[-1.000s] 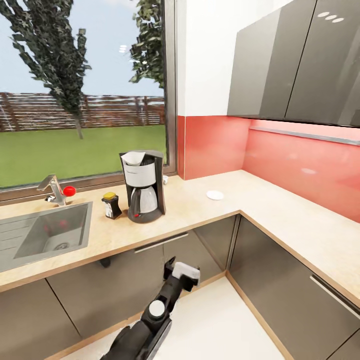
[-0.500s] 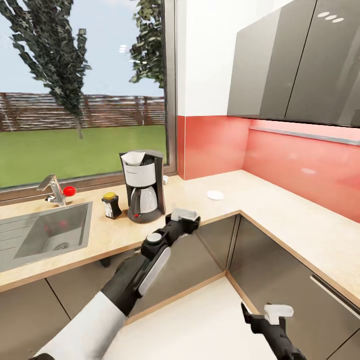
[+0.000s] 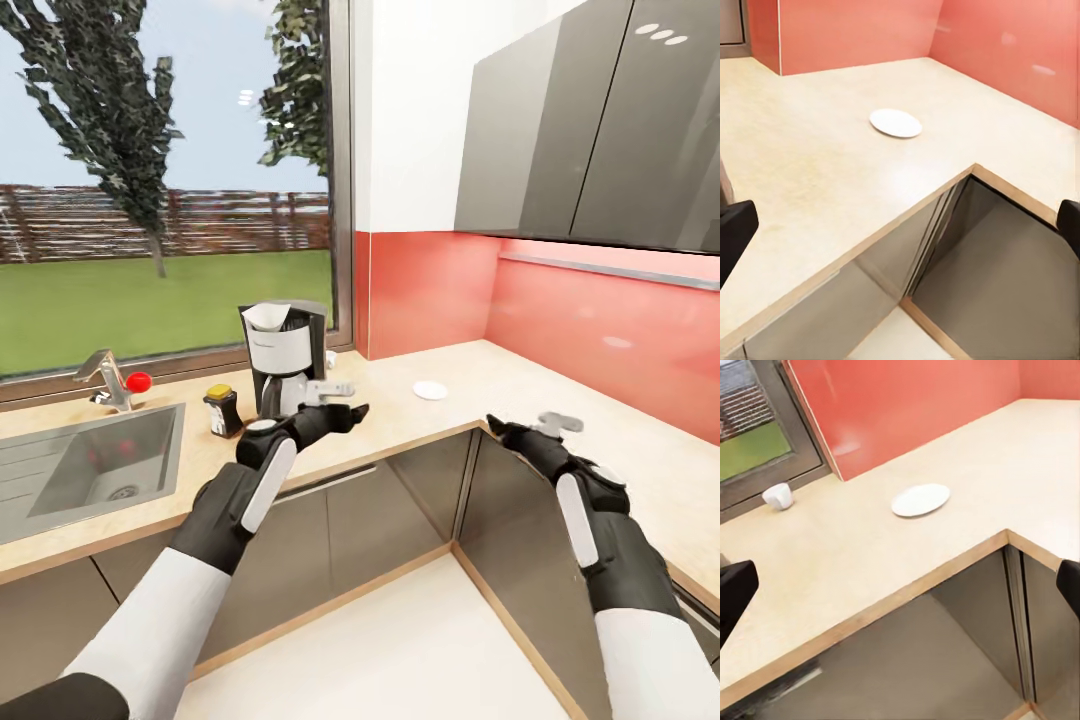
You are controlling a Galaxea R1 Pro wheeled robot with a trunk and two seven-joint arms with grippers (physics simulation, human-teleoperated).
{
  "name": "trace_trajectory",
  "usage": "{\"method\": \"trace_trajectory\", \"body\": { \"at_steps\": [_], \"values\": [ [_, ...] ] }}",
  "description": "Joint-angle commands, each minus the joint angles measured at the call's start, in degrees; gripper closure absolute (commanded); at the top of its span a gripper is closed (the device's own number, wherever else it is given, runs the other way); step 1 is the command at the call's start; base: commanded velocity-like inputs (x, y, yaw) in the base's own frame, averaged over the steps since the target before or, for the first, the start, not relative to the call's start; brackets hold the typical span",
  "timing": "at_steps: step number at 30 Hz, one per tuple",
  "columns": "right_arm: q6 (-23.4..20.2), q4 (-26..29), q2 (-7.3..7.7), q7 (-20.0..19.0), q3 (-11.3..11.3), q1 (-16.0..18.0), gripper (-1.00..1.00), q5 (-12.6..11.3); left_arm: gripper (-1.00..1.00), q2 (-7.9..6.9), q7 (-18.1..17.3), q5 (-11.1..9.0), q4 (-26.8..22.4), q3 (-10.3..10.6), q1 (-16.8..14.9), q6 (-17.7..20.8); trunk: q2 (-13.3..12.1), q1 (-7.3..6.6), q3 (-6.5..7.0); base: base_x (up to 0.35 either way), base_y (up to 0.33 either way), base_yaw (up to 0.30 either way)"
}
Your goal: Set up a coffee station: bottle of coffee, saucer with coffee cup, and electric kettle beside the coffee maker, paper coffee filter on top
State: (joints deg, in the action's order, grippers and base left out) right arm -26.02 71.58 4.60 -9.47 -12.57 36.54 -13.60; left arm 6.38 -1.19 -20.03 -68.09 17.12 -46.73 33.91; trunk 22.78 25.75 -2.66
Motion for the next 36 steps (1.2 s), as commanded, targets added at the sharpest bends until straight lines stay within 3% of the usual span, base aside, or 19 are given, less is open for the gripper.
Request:
{"method": "trace_trajectory", "body": {
  "at_steps": [1, 2, 5, 6, 9, 20, 25, 26, 27, 36],
  "values": [
    [-2.45, -2.9, 0.03, -0.2, -0.27, 3.83, -1.0, -0.2, -1.0, -0.07, -0.41, -0.03, 0.04, -0.15, 0.0, 0.31, 0.15, 0.03, -0.15, 0.0, 0.0, 0.0],
    [-3.99, -5.36, 0.04, -0.21, -0.37, 6.36, -1.0, -0.29, -1.0, -0.1, -0.6, -0.02, 0.22, -0.16, 0.03, 0.28, 0.15, 0.03, -0.15, 0.0, 0.0, 0.0],
    [-6.41, -7.73, 0.02, -0.43, -0.4, 8.58, -1.0, -1.17, -1.0, -0.12, -0.85, -0.12, 0.45, -0.06, 0.18, 0.0, 0.15, 0.03, -0.15, 0.0, 0.0, 0.0],
    [-7.33, -9.54, -0.15, -0.6, -0.15, 9.07, -1.0, -2.55, -1.0, 0.19, -0.87, -0.23, 0.5, 0.21, 1.76, -0.34, 0.15, 0.03, -0.15, 0.0, 0.0, 0.0],
    [-9.63, -13.03, -0.26, -0.63, -0.09, 9.16, -1.0, -3.14, -1.0, 0.49, -0.84, -0.33, 0.5, 0.27, 2.67, -0.39, 0.15, 0.03, -0.15, 0.087, 0.0, 0.0],
    [-10.11, -12.91, -0.56, -0.63, -0.08, 9.17, -1.0, -3.18, -1.0, 0.69, -0.91, -0.19, 0.51, 0.39, 5.93, -0.82, 0.15, 0.03, -0.15, 0.308, -0.064, 0.0],
    [-10.11, -12.96, -0.63, -0.56, 0.0, 9.17, -1.0, -3.18, -1.0, 2.55, -1.1, -1.43, 3.7, 0.47, 6.38, -10.42, 0.15, 0.03, -0.15, 0.022, -0.009, 0.0],
    [-10.11, -12.96, -0.57, -0.59, -0.03, 9.17, -1.0, -3.18, -1.0, 2.75, -1.15, -2.3, 4.84, 0.5, 6.39, -11.62, 0.15, 0.03, -0.15, 0.005, -0.002, 0.0],
    [-10.11, -12.96, -0.32, -0.61, -0.13, 9.17, -1.0, -3.18, -1.0, 2.97, -1.24, -4.67, 7.4, 1.7, 6.39, -13.56, 0.15, 0.03, -0.15, 0.001, -0.001, -0.024],
    [-10.11, -12.96, -0.34, -0.56, -0.1, 9.17, -1.0, -3.18, -1.0, 3.01, -1.19, -5.92, 8.42, 2.85, 6.39, -14.28, 0.15, 0.03, -0.15, 0.04, 0.0, -0.199]
  ]
}}
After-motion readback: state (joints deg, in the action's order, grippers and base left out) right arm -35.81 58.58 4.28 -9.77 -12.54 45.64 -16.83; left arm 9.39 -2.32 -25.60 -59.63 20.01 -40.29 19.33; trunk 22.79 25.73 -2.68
